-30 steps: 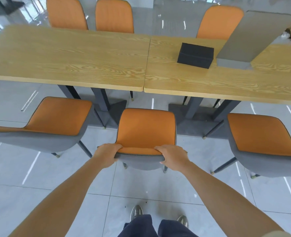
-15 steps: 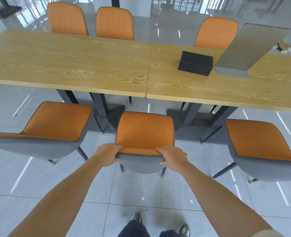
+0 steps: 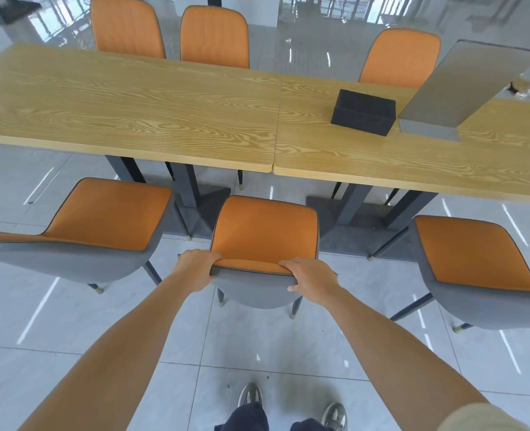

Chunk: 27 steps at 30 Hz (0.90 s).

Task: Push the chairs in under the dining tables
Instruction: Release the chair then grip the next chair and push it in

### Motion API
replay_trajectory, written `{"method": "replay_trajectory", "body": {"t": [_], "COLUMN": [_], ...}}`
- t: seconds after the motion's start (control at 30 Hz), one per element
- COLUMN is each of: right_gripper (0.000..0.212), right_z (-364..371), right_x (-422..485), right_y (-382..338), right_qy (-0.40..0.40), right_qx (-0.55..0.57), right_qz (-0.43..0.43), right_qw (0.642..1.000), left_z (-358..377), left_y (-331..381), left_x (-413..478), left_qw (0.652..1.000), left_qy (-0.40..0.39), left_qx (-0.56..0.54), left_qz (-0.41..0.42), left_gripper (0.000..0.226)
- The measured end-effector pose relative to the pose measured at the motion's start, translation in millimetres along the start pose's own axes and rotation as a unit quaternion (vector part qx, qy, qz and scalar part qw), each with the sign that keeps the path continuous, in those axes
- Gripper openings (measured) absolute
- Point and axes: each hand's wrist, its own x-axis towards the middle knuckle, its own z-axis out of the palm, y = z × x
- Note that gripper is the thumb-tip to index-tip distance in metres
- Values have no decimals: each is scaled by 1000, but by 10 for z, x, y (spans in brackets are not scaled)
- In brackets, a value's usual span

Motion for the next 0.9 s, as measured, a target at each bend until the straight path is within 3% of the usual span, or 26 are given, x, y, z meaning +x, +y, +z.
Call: {"method": "replay_trajectory", "body": {"t": [0.5, 0.73, 0.9], "right_gripper": [56, 55, 54], "right_z": [46, 14, -21], "right_x": [-23, 32, 118], "right_y": [78, 80, -17], "right_qy": [-16, -22, -18], "right_qx": [-3, -7, 1], "right_qz": [-12, -12, -13], "right_qw": [1000, 1000, 1000], "left_z": [126, 96, 20], "left_y": [110, 17, -97], "left_x": [-141, -59, 6], "left_qw": [1000, 1000, 1000], "left_qy": [17, -5, -9], "left_qx": [3, -1, 15], "left_qz": [-24, -8, -18], "left_gripper": [36, 55, 56]}}
